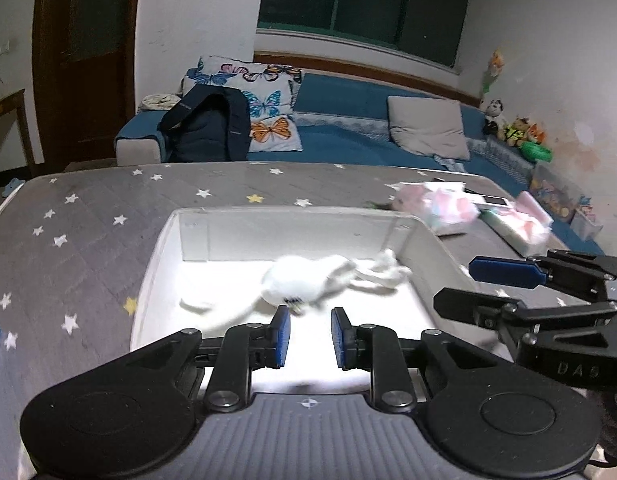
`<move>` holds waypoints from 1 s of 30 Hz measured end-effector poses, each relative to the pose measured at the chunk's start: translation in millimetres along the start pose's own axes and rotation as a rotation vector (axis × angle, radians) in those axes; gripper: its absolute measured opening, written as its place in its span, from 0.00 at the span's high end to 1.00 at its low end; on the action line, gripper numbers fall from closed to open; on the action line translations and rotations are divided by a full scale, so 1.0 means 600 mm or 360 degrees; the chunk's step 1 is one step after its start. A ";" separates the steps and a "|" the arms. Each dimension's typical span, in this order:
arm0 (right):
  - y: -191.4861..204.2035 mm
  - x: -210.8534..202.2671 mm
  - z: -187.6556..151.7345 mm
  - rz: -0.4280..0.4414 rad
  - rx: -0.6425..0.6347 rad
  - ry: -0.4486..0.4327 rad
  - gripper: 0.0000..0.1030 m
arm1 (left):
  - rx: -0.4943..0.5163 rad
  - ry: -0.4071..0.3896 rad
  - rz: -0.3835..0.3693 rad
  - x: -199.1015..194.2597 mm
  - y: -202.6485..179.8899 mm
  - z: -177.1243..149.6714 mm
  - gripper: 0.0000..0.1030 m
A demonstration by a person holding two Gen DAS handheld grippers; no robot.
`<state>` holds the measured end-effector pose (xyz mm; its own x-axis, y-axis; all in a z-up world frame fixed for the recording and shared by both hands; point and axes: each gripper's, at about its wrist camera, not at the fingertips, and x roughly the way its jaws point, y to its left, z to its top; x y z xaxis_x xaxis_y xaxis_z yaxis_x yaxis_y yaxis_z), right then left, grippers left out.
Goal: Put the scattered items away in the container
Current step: 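Close both tools around the red round ball toy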
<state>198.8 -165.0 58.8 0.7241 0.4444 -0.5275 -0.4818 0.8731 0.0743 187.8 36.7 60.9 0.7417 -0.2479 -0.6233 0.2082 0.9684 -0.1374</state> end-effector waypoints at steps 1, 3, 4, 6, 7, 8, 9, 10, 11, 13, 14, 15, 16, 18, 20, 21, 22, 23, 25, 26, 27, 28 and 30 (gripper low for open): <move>0.003 -0.011 -0.010 0.0005 0.0001 -0.0003 0.48 | -0.0002 -0.0003 -0.0008 -0.007 -0.005 -0.008 0.76; 0.008 -0.030 -0.031 0.0013 0.0009 0.0001 0.45 | -0.0007 -0.0001 -0.0032 -0.018 -0.015 -0.024 0.76; 0.009 -0.039 -0.043 0.0012 0.0010 0.0006 0.36 | -0.0007 0.0002 -0.0043 -0.023 -0.020 -0.031 0.76; 0.016 -0.055 -0.066 0.0001 -0.0001 0.0009 0.34 | -0.0008 0.0006 -0.0052 -0.032 -0.030 -0.047 0.76; 0.019 -0.063 -0.078 -0.0001 -0.0009 0.0012 0.34 | -0.0009 0.0014 -0.0062 -0.035 -0.035 -0.055 0.76; 0.022 -0.072 -0.090 0.0000 -0.0012 0.0017 0.34 | -0.0014 0.0023 -0.0075 -0.037 -0.039 -0.064 0.76; 0.025 -0.079 -0.101 0.0000 -0.0013 0.0023 0.34 | -0.0021 0.0038 -0.0089 -0.039 -0.042 -0.073 0.76; 0.027 -0.086 -0.112 0.0000 -0.0011 0.0028 0.33 | -0.0027 0.0058 -0.0101 -0.040 -0.047 -0.082 0.76; 0.027 -0.092 -0.122 0.0001 -0.0007 0.0034 0.33 | -0.0030 0.0072 -0.0113 -0.041 -0.051 -0.092 0.76; 0.029 -0.107 -0.143 0.0002 0.0006 0.0051 0.30 | -0.0041 0.0081 -0.0150 -0.047 -0.060 -0.107 0.76; 0.028 -0.112 -0.152 0.0001 0.0010 0.0061 0.30 | -0.0046 0.0088 -0.0170 -0.049 -0.066 -0.114 0.76; 0.029 -0.117 -0.160 -0.0001 0.0011 0.0071 0.30 | -0.0049 0.0096 -0.0187 -0.049 -0.071 -0.120 0.76; 0.031 -0.121 -0.166 -0.0004 0.0010 0.0080 0.30 | -0.0051 0.0106 -0.0203 -0.050 -0.076 -0.126 0.76; 0.033 -0.127 -0.179 -0.0002 0.0008 0.0094 0.30 | -0.0058 0.0125 -0.0238 -0.049 -0.084 -0.134 0.76; 0.034 -0.130 -0.192 0.0004 0.0006 0.0112 0.30 | -0.0058 0.0147 -0.0270 -0.046 -0.092 -0.142 0.76; 0.035 -0.130 -0.198 0.0003 0.0006 0.0124 0.30 | -0.0053 0.0159 -0.0279 -0.045 -0.096 -0.146 0.76; 0.035 -0.129 -0.203 0.0001 0.0005 0.0134 0.30 | -0.0047 0.0172 -0.0285 -0.043 -0.101 -0.149 0.76; 0.035 -0.128 -0.206 0.0001 0.0006 0.0141 0.30 | -0.0042 0.0179 -0.0290 -0.041 -0.105 -0.152 0.76; 0.034 -0.125 -0.213 0.0006 0.0016 0.0148 0.30 | -0.0044 0.0190 -0.0314 -0.039 -0.109 -0.156 0.76; 0.034 -0.124 -0.215 0.0009 0.0023 0.0150 0.30 | -0.0049 0.0197 -0.0331 -0.038 -0.110 -0.158 0.76; 0.033 -0.122 -0.216 0.0011 0.0029 0.0152 0.31 | -0.0056 0.0202 -0.0347 -0.037 -0.112 -0.160 0.76; 0.033 -0.120 -0.217 0.0014 0.0033 0.0154 0.31 | -0.0064 0.0209 -0.0362 -0.035 -0.113 -0.161 0.76; 0.032 -0.117 -0.220 0.0015 0.0038 0.0160 0.31 | -0.0076 0.0219 -0.0381 -0.032 -0.115 -0.163 0.76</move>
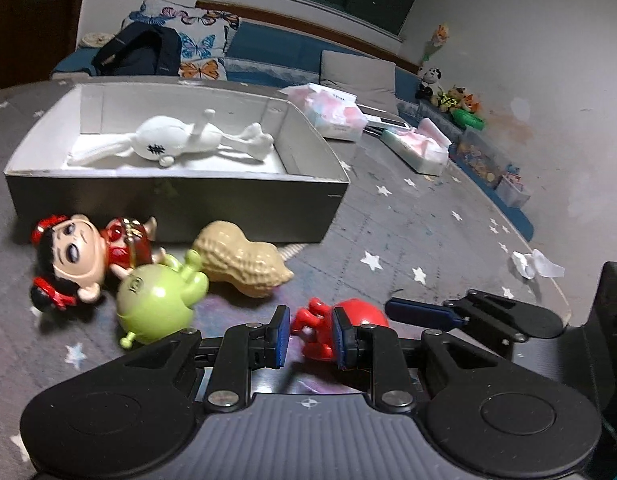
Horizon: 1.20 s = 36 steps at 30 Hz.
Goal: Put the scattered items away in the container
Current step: 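Close both tools around the red round ball toy, then carry the red ball toy with both tools into the box and release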
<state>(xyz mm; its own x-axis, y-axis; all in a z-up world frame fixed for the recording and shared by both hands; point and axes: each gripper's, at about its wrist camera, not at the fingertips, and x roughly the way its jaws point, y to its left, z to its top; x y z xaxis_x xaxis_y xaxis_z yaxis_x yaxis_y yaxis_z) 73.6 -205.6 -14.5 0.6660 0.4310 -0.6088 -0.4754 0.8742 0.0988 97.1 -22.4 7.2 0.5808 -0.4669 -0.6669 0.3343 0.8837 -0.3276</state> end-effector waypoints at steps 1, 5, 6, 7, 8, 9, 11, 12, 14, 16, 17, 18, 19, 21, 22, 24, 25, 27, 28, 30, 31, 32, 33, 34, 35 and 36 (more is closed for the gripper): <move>0.000 0.002 -0.002 0.0001 0.0003 0.0003 0.31 | -0.0006 0.0005 -0.0010 0.002 0.000 0.000 0.76; 0.000 0.006 -0.006 0.0006 0.0020 0.0007 0.37 | -0.0023 0.0024 -0.0053 0.009 -0.002 0.000 0.76; -0.001 0.007 -0.006 0.0009 0.0026 0.0005 0.39 | -0.0030 0.0030 -0.0066 0.010 -0.002 0.001 0.75; -0.001 0.008 -0.006 0.0011 0.0033 0.0003 0.42 | -0.0039 0.0037 -0.0078 0.012 -0.001 0.000 0.75; -0.002 0.008 -0.007 0.0014 0.0039 0.0001 0.42 | -0.0046 0.0041 -0.0087 0.013 -0.001 0.000 0.75; -0.002 0.009 -0.007 0.0013 0.0044 -0.0003 0.43 | -0.0050 0.0040 -0.0093 0.014 -0.001 0.000 0.74; -0.002 0.010 -0.006 0.0009 0.0048 -0.0010 0.44 | -0.0052 0.0034 -0.0106 0.014 -0.001 0.000 0.74; -0.003 0.010 -0.006 0.0009 0.0049 -0.0011 0.45 | -0.0054 0.0032 -0.0114 0.014 -0.001 0.000 0.74; -0.002 0.010 -0.006 0.0009 0.0044 -0.0012 0.46 | -0.0056 0.0029 -0.0137 0.013 -0.001 0.001 0.74; 0.000 0.011 -0.007 0.0003 0.0027 -0.0015 0.46 | -0.0053 0.0029 -0.0161 0.013 -0.002 0.000 0.72; 0.002 0.012 -0.007 -0.0002 0.0020 -0.0017 0.46 | -0.0050 0.0032 -0.0171 0.014 -0.003 -0.001 0.71; 0.004 0.012 -0.007 -0.0006 0.0012 -0.0017 0.46 | -0.0047 0.0032 -0.0173 0.015 -0.005 -0.001 0.69; 0.005 0.012 -0.007 -0.0010 0.0002 -0.0018 0.46 | -0.0040 0.0029 -0.0169 0.016 -0.006 -0.001 0.68; 0.007 0.012 -0.007 -0.0016 -0.0010 -0.0017 0.46 | -0.0030 0.0030 -0.0163 0.016 -0.009 -0.001 0.67; 0.007 0.012 -0.006 -0.0016 -0.0015 -0.0014 0.46 | -0.0029 0.0034 -0.0162 0.016 -0.009 0.000 0.67; 0.008 0.011 -0.004 -0.0018 -0.0021 -0.0012 0.46 | -0.0035 0.0034 -0.0167 0.014 -0.008 0.002 0.67; 0.008 0.009 -0.002 -0.0018 -0.0026 -0.0017 0.46 | -0.0039 0.0030 -0.0172 0.011 -0.008 0.004 0.67; 0.009 0.003 0.005 -0.0020 -0.0039 -0.0037 0.47 | -0.0040 0.0008 -0.0185 0.003 -0.008 0.010 0.67; 0.010 -0.001 0.010 -0.0020 -0.0043 -0.0049 0.47 | -0.0041 -0.0008 -0.0192 -0.001 -0.008 0.014 0.67; 0.010 -0.008 0.022 -0.0021 -0.0056 -0.0081 0.48 | -0.0043 -0.0048 -0.0209 -0.012 -0.007 0.025 0.67; 0.011 -0.011 0.029 -0.0025 -0.0068 -0.0099 0.48 | -0.0046 -0.0068 -0.0216 -0.016 -0.007 0.031 0.67; 0.011 -0.013 0.037 -0.0028 -0.0080 -0.0116 0.48 | -0.0047 -0.0089 -0.0222 -0.020 -0.006 0.037 0.67; 0.010 -0.015 0.045 -0.0030 -0.0092 -0.0132 0.48 | -0.0046 -0.0109 -0.0226 -0.024 -0.005 0.044 0.67; 0.009 -0.014 0.054 -0.0030 -0.0103 -0.0145 0.49 | -0.0045 -0.0127 -0.0226 -0.027 -0.004 0.053 0.67; 0.008 -0.013 0.063 -0.0032 -0.0112 -0.0156 0.49 | -0.0042 -0.0144 -0.0224 -0.028 -0.003 0.062 0.67; 0.007 -0.011 0.072 -0.0033 -0.0122 -0.0167 0.49 | -0.0039 -0.0159 -0.0219 -0.029 -0.002 0.072 0.67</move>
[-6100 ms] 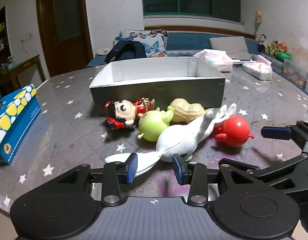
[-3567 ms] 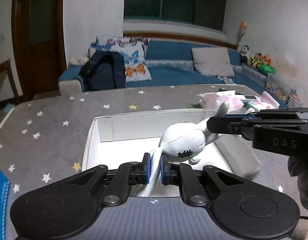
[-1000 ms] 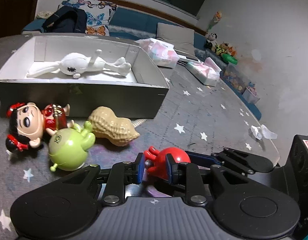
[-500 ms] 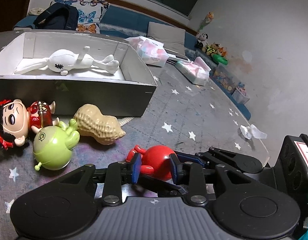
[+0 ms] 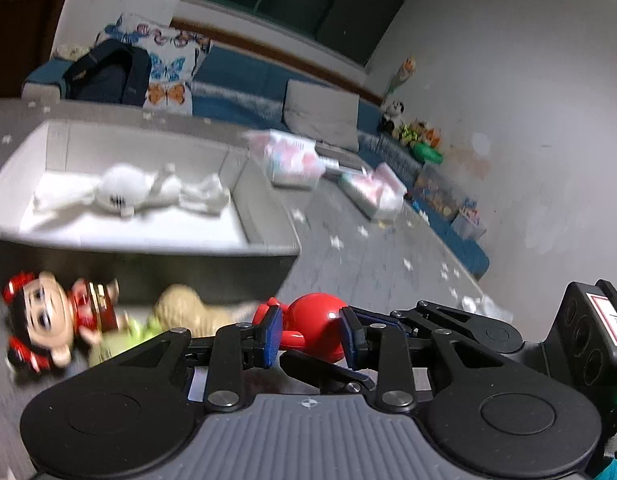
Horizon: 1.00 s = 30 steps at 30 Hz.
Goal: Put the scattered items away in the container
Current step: 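Carry the red ball toy with both tools into the box and release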
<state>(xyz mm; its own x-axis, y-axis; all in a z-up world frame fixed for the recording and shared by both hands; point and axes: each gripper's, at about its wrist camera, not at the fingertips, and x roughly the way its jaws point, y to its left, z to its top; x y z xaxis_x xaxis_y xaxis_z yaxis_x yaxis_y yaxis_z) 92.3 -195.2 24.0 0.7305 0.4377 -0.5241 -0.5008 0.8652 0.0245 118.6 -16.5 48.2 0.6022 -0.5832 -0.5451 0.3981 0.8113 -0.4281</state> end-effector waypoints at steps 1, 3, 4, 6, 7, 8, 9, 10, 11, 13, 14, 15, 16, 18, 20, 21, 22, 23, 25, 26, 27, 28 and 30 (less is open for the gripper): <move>-0.002 0.005 0.011 -0.0002 -0.0013 -0.0011 0.49 | 0.0004 -0.0013 0.0006 0.000 0.001 0.010 0.67; -0.007 0.017 0.032 -0.0013 -0.0047 -0.0033 0.49 | 0.0019 -0.0048 0.0017 0.001 0.004 0.031 0.67; -0.010 0.023 0.043 -0.0018 -0.0057 -0.0042 0.49 | 0.0025 -0.0068 0.0024 0.003 0.005 0.043 0.67; -0.019 0.039 0.066 -0.0017 -0.0054 -0.0051 0.49 | 0.0039 -0.0101 0.0042 0.009 0.010 0.065 0.67; -0.023 0.049 0.078 -0.0013 -0.0053 -0.0052 0.49 | 0.0048 -0.0114 0.0051 0.013 0.012 0.076 0.67; -0.028 0.060 0.090 -0.0011 -0.0054 -0.0052 0.49 | 0.0052 -0.0124 0.0059 0.018 0.018 0.087 0.67; -0.032 0.071 0.099 -0.0010 -0.0053 -0.0048 0.49 | 0.0047 -0.0131 0.0064 0.023 0.026 0.098 0.67; -0.038 0.085 0.110 -0.0005 -0.0046 -0.0036 0.49 | 0.0036 -0.0133 0.0069 0.031 0.034 0.108 0.67; -0.044 0.101 0.119 0.0001 -0.0036 -0.0020 0.49 | 0.0023 -0.0129 0.0072 0.040 0.043 0.118 0.67; -0.053 0.133 0.133 0.0017 -0.0018 0.0025 0.49 | -0.0012 -0.0111 0.0084 0.058 0.061 0.136 0.67; -0.057 0.149 0.138 0.0022 -0.0014 0.0051 0.49 | -0.0036 -0.0093 0.0089 0.070 0.072 0.144 0.67; -0.060 0.166 0.142 0.0026 -0.0013 0.0078 0.49 | -0.0055 -0.0075 0.0088 0.080 0.082 0.150 0.67; -0.063 0.181 0.145 0.0030 -0.0014 0.0106 0.49 | -0.0078 -0.0053 0.0090 0.091 0.092 0.155 0.67; -0.068 0.209 0.147 0.0029 -0.0026 0.0158 0.49 | -0.0108 -0.0013 0.0109 0.110 0.110 0.162 0.68; -0.069 0.229 0.143 0.0026 -0.0038 0.0205 0.49 | -0.0128 0.0019 0.0121 0.127 0.125 0.165 0.68; -0.069 0.237 0.142 0.0025 -0.0047 0.0226 0.49 | -0.0136 0.0030 0.0124 0.134 0.132 0.165 0.68; -0.070 0.245 0.141 0.0023 -0.0056 0.0245 0.49 | -0.0145 0.0042 0.0124 0.140 0.138 0.164 0.68; -0.069 0.251 0.138 0.0020 -0.0066 0.0261 0.49 | -0.0152 0.0050 0.0123 0.143 0.142 0.163 0.68; -0.068 0.261 0.135 0.0013 -0.0088 0.0290 0.49 | -0.0174 0.0069 0.0118 0.152 0.152 0.162 0.68; -0.069 0.266 0.135 0.0007 -0.0099 0.0304 0.49 | -0.0186 0.0078 0.0115 0.156 0.156 0.162 0.68; -0.069 0.270 0.134 0.0001 -0.0107 0.0319 0.49 | -0.0199 0.0087 0.0112 0.159 0.159 0.161 0.68; -0.070 0.276 0.135 -0.0005 -0.0116 0.0335 0.49 | -0.0211 0.0097 0.0109 0.163 0.162 0.160 0.68; -0.071 0.284 0.136 -0.0028 -0.0140 0.0357 0.49 | -0.0224 0.0107 0.0110 0.168 0.167 0.159 0.68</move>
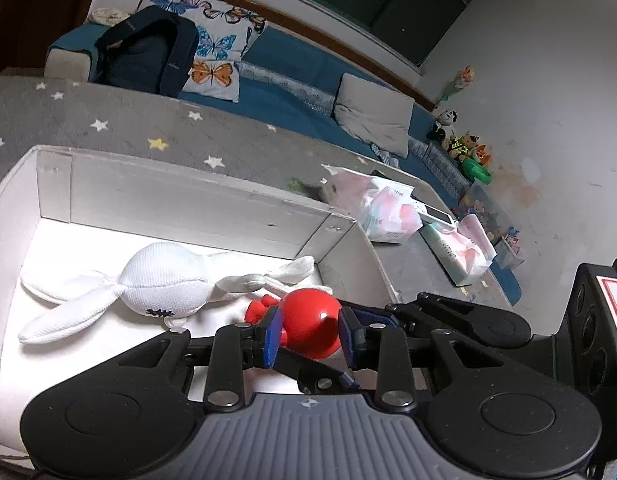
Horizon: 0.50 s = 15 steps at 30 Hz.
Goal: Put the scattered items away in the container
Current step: 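Carry the red ball toy with both tools into the box and release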
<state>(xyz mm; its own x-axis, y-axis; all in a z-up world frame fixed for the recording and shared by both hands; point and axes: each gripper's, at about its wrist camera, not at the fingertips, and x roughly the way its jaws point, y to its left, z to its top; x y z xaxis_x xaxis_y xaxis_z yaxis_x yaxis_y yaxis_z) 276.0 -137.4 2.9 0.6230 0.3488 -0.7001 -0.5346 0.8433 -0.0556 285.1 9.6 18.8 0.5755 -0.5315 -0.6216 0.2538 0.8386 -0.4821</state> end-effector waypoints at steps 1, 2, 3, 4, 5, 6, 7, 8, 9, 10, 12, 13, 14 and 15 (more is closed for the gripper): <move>0.000 0.003 0.001 -0.0010 -0.0010 0.0016 0.49 | -0.0005 0.0005 0.0002 0.003 0.002 0.000 0.68; 0.001 0.006 0.002 -0.0017 -0.0017 0.0035 0.49 | -0.0008 0.0010 0.0001 0.004 0.003 -0.001 0.68; 0.002 0.008 0.003 -0.0026 -0.0023 0.0047 0.49 | -0.0010 0.0016 0.0000 0.007 0.004 -0.002 0.68; 0.003 0.011 0.004 -0.0037 -0.0035 0.0058 0.49 | -0.0014 0.0023 0.0002 0.009 0.004 -0.002 0.68; 0.004 0.013 0.005 -0.0047 -0.0047 0.0071 0.48 | -0.0017 0.0029 0.0004 0.012 0.005 -0.002 0.68; 0.005 0.016 0.006 -0.0054 -0.0055 0.0085 0.48 | -0.0020 0.0033 0.0006 0.015 0.006 -0.002 0.68; 0.005 0.018 0.006 -0.0064 -0.0059 0.0098 0.48 | -0.0023 0.0039 0.0008 0.017 0.007 -0.002 0.68; 0.005 0.020 0.007 -0.0074 -0.0064 0.0107 0.48 | -0.0027 0.0046 0.0010 0.020 0.008 -0.003 0.68; 0.006 0.022 0.008 -0.0080 -0.0075 0.0116 0.48 | -0.0029 0.0054 0.0012 0.022 0.008 -0.004 0.68; 0.006 0.024 0.010 -0.0085 -0.0091 0.0127 0.48 | -0.0030 0.0060 0.0015 0.025 0.009 -0.004 0.68; 0.009 0.026 0.012 -0.0095 -0.0121 0.0143 0.48 | -0.0031 0.0067 0.0020 0.028 0.010 -0.007 0.68; 0.011 0.027 0.012 -0.0099 -0.0130 0.0147 0.48 | -0.0032 0.0070 0.0020 0.028 0.011 -0.008 0.68; 0.011 0.027 0.011 -0.0099 -0.0133 0.0148 0.48 | -0.0033 0.0072 0.0021 0.029 0.012 -0.008 0.68; 0.011 0.026 0.011 -0.0098 -0.0130 0.0147 0.48 | -0.0033 0.0072 0.0022 0.029 0.012 -0.008 0.68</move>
<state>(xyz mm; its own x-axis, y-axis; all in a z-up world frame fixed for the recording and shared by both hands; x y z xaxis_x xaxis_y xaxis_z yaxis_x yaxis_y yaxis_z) 286.0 -123.5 -3.7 0.6031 0.2549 -0.7559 -0.5439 0.8245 -0.1558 292.9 5.9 1.4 0.5433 -0.5248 -0.6553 0.2296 0.8437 -0.4853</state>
